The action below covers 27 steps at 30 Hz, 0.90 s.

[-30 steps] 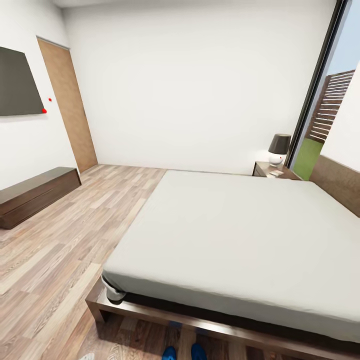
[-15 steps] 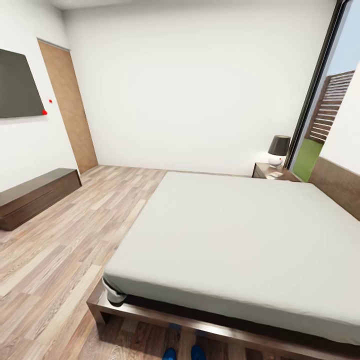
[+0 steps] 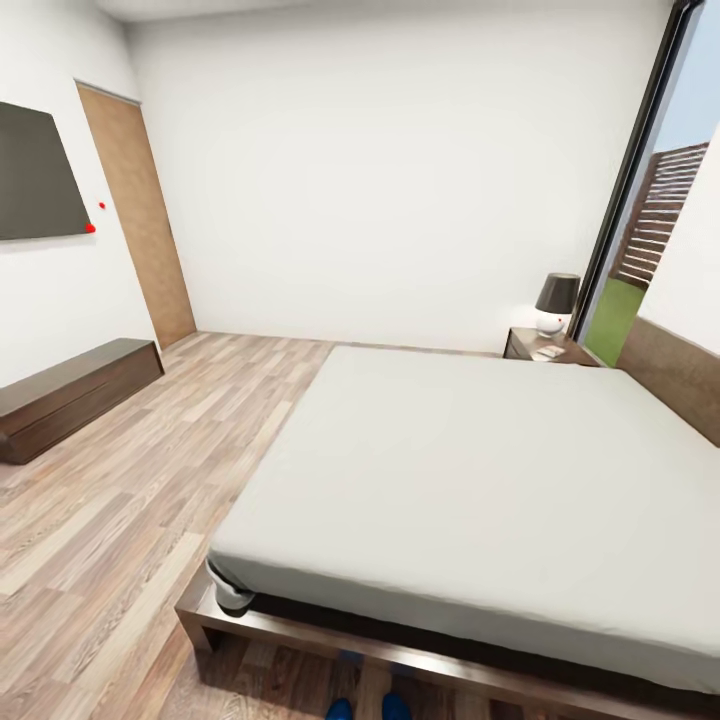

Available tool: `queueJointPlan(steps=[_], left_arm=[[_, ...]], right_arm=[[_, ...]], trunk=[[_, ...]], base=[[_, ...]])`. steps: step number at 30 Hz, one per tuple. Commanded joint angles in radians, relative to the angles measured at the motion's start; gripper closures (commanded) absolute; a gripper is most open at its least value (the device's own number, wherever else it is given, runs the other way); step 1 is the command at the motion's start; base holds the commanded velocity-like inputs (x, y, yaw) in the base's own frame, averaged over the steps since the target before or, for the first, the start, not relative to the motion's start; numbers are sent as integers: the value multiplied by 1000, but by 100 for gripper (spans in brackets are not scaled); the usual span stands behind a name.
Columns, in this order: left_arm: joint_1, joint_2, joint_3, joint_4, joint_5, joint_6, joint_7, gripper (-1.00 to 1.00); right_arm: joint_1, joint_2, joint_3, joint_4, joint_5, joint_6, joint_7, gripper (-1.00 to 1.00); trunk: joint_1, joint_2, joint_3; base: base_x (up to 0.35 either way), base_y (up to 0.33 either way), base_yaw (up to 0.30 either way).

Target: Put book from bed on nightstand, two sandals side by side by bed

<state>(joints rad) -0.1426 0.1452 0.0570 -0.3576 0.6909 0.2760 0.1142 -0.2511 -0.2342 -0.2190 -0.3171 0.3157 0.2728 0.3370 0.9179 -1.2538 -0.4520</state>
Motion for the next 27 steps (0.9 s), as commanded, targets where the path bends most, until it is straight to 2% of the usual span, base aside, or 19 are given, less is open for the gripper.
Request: queueJointPlan(steps=[1,4,6,10,14,20,27], left_arm=[[0,0,2,15,5,-3,-2,-100],[0,1,2,31,-1,-10,-7,-100],[1,0,2,66,-19,-22,-15,-100],[3,-2,2,104,-38,-37,-21,-100],[7,-4,3,153,-55,-78,-25,-100],[10,-8,4,183,-60,-117,-27,-100],[17,-22,7,202,-62,-142,-28,-100]], right_arm=[[0,4,-9,14,10,-23,-3,-100],[1,6,-9,29,10,-49,-13,-100],[4,13,-9,55,10,-102,-33,-100],[6,21,-10,74,9,-150,-50,-100],[10,30,-11,90,7,-199,-67,-100],[13,34,-12,99,6,-224,-76,-100],[22,38,-11,115,8,-233,-82,-100]], trunk=[[-4,7,2],[-15,28,12],[-23,42,18],[-38,70,30],[-54,98,43],[-77,140,62],[-77,140,62]], base=[[0,0,0],[0,0,0],[0,0,0],[0,0,0],[0,0,0],[0,0,0],[0,0,0]])
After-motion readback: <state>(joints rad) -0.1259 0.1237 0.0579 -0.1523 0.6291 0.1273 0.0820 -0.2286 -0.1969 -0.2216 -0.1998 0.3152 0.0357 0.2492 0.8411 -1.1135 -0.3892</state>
